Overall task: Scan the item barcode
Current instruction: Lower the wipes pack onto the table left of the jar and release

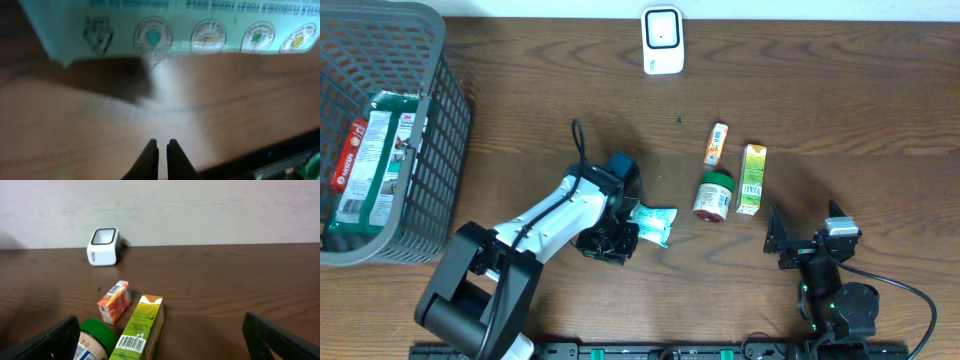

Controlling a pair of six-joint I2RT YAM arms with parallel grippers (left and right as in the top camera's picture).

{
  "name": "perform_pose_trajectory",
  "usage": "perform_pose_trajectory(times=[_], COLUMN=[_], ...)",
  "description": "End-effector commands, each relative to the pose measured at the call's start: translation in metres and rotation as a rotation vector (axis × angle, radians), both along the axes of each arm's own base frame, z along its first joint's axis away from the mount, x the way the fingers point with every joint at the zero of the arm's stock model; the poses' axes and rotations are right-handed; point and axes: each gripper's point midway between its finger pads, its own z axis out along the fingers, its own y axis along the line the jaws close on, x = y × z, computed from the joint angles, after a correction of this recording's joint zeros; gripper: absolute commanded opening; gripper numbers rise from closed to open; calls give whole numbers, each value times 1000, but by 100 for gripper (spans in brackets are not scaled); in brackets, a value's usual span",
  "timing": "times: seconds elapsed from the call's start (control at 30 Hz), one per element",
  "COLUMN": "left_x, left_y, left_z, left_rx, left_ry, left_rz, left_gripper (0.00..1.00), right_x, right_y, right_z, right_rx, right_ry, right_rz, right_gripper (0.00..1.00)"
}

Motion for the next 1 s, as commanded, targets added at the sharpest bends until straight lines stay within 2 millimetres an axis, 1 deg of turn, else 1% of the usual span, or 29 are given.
perform_pose_trajectory(times=[0.0,0.23,0.33,0.43,0.57,0.8,0.87,0.97], left_x=[0,7,16,24,42,72,83,98], left_y=[-1,-2,-4,-9,-16,-35,-35,-29], left_z=[-7,-14,-19,-22,-23,-17,-16,-16], left_rx=[9,6,2,-27,-50,-133,-129,-87], left_ry=[-24,-62,-108,-151,-224,-351,-399,-476], left_rz=[45,65,75,78,95,101,105,111], left_gripper=[9,10,12,13,13,13,13,13], right_x=[0,0,0,0,0,0,0,0], right_y=[2,2,2,2,2,2,2,2], right_z=[-1,-1,-1,-1,-1,-1,-1,-1], right_rx=[13,13,13,13,13,13,13,13], right_ry=[3,3,3,3,3,3,3,3], right_rz=[9,9,9,9,9,10,9,9], right_gripper=[99,99,99,99,99,99,99,99])
